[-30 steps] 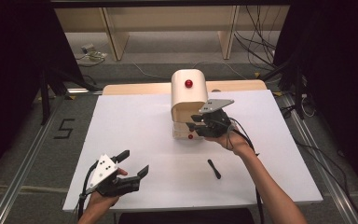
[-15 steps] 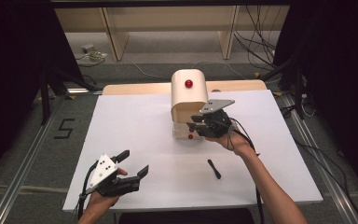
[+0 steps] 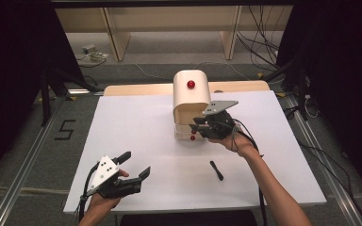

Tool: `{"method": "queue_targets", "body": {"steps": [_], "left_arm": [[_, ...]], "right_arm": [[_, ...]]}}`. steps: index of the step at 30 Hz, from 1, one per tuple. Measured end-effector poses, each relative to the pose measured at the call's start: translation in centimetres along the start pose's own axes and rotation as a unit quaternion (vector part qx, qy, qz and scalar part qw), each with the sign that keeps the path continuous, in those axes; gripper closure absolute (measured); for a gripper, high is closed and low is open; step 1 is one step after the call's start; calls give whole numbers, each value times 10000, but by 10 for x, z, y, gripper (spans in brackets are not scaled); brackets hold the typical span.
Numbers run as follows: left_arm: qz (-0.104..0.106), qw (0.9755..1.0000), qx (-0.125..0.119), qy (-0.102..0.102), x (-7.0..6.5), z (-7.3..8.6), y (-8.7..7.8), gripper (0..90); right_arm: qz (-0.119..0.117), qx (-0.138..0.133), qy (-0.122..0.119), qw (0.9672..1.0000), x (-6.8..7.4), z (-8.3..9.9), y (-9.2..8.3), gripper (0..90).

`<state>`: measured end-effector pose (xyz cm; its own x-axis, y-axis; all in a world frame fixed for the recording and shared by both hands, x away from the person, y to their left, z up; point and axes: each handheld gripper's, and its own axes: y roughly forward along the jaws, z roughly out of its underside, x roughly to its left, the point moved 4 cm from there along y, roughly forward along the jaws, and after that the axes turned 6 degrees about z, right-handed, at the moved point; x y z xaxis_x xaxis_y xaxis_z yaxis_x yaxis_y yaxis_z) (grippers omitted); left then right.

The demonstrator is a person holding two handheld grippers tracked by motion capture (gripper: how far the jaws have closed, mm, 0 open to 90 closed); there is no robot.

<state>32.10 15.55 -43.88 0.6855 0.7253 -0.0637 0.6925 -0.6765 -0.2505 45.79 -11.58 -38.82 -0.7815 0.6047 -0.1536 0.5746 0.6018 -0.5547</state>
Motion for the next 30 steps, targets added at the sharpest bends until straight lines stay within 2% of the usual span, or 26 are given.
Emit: {"method": "queue_targets", "body": {"steps": [30], "left_arm": [[0, 10000, -4, 1, 0, 0, 0, 160]], "right_arm": [[-108, 71, -106, 9999, 4, 2, -5, 720]]}}
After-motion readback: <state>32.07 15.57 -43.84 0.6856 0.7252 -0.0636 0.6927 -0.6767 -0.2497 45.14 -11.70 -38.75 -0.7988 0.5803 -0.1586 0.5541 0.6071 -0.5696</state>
